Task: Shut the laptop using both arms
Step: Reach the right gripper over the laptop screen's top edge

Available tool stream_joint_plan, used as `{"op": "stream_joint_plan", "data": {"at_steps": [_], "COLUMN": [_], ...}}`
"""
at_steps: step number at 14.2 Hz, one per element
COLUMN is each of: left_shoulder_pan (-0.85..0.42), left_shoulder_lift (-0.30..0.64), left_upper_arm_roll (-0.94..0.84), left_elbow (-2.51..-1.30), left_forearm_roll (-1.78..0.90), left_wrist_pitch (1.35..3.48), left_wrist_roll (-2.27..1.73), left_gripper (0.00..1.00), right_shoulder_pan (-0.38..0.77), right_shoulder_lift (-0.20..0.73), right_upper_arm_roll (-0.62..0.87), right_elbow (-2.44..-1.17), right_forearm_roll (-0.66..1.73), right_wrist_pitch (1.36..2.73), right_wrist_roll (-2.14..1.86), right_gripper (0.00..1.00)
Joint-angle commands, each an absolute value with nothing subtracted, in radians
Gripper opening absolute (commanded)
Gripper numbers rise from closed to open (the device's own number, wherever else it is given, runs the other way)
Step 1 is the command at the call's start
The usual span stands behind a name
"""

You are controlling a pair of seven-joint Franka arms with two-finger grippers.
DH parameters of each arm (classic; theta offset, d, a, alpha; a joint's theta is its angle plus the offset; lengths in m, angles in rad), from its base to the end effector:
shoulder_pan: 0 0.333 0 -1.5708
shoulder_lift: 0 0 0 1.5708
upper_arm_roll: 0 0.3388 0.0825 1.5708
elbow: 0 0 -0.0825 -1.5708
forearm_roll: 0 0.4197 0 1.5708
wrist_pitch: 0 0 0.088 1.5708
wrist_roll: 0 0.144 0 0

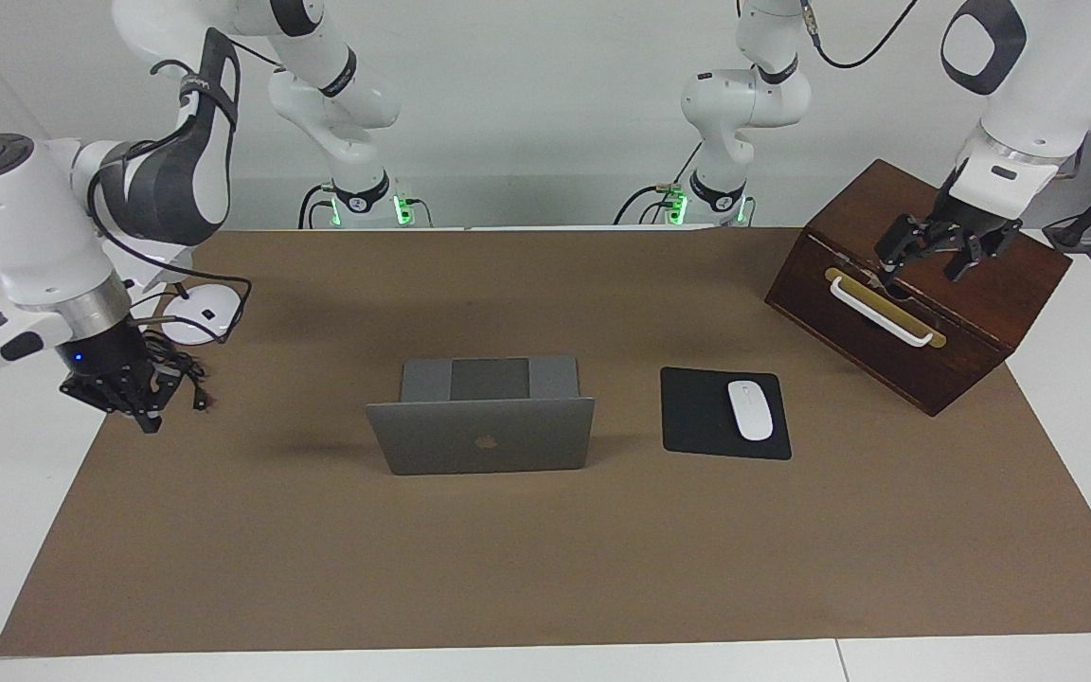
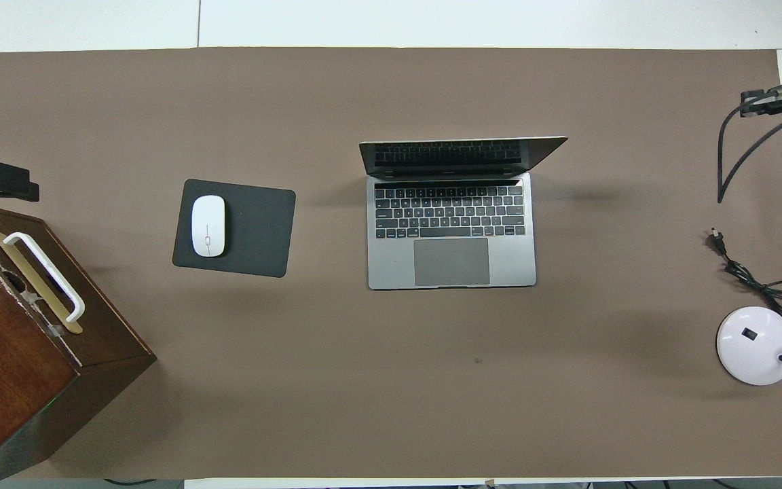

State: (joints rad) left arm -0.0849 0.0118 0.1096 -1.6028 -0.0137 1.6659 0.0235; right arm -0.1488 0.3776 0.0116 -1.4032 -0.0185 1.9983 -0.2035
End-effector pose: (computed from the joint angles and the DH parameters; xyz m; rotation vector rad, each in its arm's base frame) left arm 0.6045 0.0127 0.5956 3.1294 0.0033 0.0808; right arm 0.7388 -0.1051 0.4891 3.0723 0.1089 0.3273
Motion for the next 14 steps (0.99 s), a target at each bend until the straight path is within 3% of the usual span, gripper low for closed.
{"op": "stream_joint_plan", "data": {"at_steps": [1,4,5,6,7,14], "left_shoulder_pan": [-0.081,-0.086,-0.087,-0.087,-0.087,-0.091], "left_shoulder_lift": [-0.003,-0.009,-0.009,-0.009,-0.009,-0.023], "left_upper_arm_roll": [0.107,0.107,0.107,0.107,0.107,0.106], "left_elbow": [-1.631,-1.644,-1.644,-1.644,-1.644,-1.679], "left_forearm_roll": [-0.026,-0.026,-0.026,-0.026,-0.026,-0.026], "left_wrist_pitch": [1.689,1.69,1.69,1.69,1.69,1.713], "left_wrist_roll": [0.009,0.003,0.003,0.005,0.005,-0.052], "left_gripper": [1.0,0.98,0.72,0.27,0.0,0.0], "right_shoulder_pan": [-0.126,-0.059,-0.022,0.015,0.05,0.236], "right_shoulder_lift": [0.537,0.578,0.586,0.589,0.592,0.574], "right_upper_arm_roll": [0.021,0.021,0.017,0.012,0.011,0.009], "right_elbow": [-1.142,-1.078,-1.077,-1.077,-1.077,-1.083], "right_forearm_roll": [-0.031,-0.035,-0.037,-0.04,-0.043,-0.129], "right_wrist_pitch": [1.879,1.833,1.832,1.827,1.827,1.781], "right_wrist_roll": [-0.16,-0.117,-0.066,-0.007,0.042,0.172], "right_gripper": [0.0,0.0,0.0,0.0,0.0,0.0]}}
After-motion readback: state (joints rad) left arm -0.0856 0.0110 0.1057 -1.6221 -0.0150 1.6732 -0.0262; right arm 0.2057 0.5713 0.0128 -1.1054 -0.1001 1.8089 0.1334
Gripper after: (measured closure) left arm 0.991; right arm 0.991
